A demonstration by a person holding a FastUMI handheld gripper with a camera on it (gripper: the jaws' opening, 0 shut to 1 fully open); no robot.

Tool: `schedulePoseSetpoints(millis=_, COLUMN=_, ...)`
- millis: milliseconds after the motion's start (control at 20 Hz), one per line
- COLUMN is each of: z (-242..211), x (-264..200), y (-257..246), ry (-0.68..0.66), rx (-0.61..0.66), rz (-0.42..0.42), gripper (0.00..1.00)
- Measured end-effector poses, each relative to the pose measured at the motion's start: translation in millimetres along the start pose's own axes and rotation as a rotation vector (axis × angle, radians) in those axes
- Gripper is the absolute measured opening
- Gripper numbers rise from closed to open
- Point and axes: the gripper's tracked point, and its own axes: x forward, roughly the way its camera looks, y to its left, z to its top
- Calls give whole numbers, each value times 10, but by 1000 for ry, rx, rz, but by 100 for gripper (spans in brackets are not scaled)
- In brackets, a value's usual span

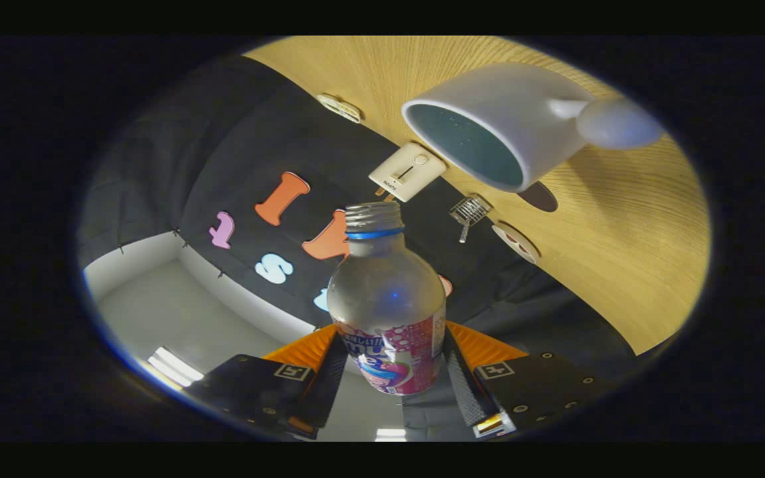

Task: Take the bottle from table, then pour the juice into the cup, finally place the bottle on the coaster

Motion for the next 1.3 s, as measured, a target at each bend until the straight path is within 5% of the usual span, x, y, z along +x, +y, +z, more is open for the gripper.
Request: schedulePoseSetpoints(millis=1300, z=51, x=-9, y=147, ry=24, rx=213, rz=52, gripper=75)
